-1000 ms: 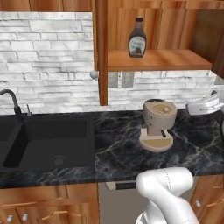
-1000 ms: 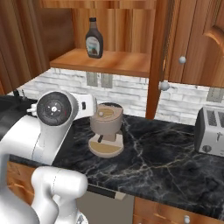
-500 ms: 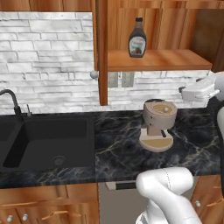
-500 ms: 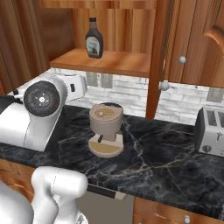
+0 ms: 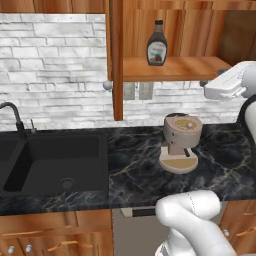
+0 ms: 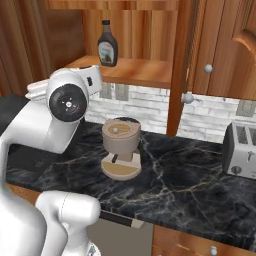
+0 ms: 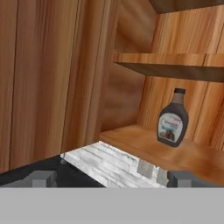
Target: Move the oil and vinegar bottle and syrup bottle from the cabinet to the dining counter.
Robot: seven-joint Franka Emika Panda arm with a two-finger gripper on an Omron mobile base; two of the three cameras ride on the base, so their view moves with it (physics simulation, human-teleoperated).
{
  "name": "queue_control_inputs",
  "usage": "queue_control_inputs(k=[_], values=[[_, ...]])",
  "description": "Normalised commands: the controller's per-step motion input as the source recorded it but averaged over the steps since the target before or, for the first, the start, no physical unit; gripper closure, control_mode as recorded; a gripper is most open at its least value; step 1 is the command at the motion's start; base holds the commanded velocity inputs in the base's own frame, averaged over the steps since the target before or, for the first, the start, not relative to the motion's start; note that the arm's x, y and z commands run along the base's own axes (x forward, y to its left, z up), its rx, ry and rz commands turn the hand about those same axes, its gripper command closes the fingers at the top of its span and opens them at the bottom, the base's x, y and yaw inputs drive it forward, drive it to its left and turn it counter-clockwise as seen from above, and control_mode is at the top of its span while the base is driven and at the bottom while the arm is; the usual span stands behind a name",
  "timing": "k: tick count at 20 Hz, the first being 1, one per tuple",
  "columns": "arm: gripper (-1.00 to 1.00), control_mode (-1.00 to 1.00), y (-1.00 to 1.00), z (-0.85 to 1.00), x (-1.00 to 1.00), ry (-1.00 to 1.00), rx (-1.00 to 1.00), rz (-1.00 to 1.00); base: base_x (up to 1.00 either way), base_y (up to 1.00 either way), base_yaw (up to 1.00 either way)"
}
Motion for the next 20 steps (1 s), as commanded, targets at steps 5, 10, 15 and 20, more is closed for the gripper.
queue_control_inputs(k=[5, 10, 15, 20], values=[[-1.00, -1.00, 0.29, 0.16, 0.47, -0.11, -0.02, 0.00, 0.00, 0.00, 0.00], [-1.00, -1.00, 0.16, 0.01, 0.51, -0.03, -0.01, 0.00, 0.00, 0.00, 0.00], [-1.00, -1.00, -0.05, 0.00, 0.61, 0.01, 0.00, 0.00, 0.00, 0.00, 0.00], [-1.00, -1.00, -0.11, 0.00, 0.61, 0.02, 0.00, 0.00, 0.00, 0.00, 0.00]])
